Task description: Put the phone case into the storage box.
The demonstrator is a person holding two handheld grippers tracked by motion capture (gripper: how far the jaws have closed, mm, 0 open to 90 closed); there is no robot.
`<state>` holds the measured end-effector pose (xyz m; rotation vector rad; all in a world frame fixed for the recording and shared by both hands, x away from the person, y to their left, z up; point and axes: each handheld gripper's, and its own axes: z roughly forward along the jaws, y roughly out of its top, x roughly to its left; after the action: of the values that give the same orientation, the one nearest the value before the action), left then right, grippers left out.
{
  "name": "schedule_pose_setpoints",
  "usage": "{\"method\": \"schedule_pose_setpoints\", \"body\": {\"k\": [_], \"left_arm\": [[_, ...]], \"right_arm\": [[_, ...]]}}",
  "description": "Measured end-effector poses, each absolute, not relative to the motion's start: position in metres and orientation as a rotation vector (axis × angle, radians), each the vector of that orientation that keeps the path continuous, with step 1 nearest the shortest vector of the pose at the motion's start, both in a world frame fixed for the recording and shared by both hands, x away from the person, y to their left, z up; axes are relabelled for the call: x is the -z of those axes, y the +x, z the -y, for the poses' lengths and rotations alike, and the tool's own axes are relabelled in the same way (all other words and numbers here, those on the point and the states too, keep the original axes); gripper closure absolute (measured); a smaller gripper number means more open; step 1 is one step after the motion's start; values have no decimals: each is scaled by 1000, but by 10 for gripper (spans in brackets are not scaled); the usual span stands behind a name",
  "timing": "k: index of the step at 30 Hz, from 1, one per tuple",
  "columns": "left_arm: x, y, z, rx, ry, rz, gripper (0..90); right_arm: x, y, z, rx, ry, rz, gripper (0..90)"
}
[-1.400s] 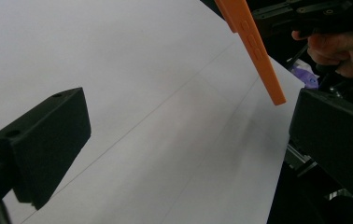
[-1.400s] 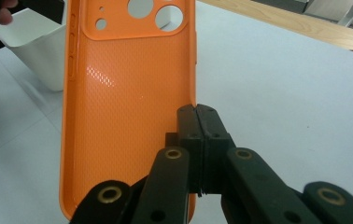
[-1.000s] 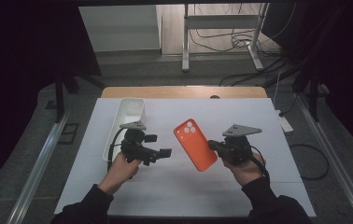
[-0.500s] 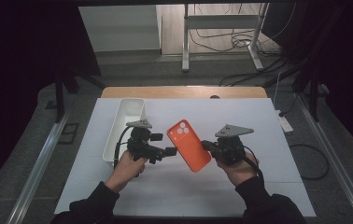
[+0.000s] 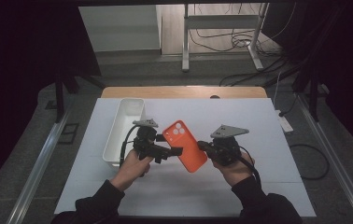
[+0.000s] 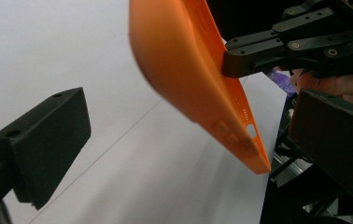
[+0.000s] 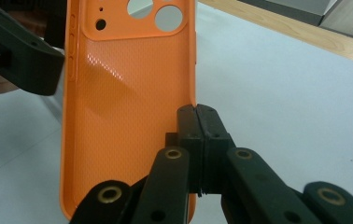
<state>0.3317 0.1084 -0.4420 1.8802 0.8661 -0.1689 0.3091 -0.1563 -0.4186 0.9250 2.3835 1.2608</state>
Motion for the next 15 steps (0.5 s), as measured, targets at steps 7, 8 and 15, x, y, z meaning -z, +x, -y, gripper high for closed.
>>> {"method": "schedule_pose_setpoints", "body": {"k": [7, 8, 15], "left_arm": [[442, 334, -106, 170, 1870, -886, 3], [442, 334, -106, 174, 1868, -885, 4], [443, 335, -106, 206, 1857, -879, 1]], "right_arm": [[419, 308, 150, -1268, 910, -2388, 886], [419, 308, 149, -1268, 908, -2390, 886], [419, 306, 146, -1272, 894, -2393, 886]]}}
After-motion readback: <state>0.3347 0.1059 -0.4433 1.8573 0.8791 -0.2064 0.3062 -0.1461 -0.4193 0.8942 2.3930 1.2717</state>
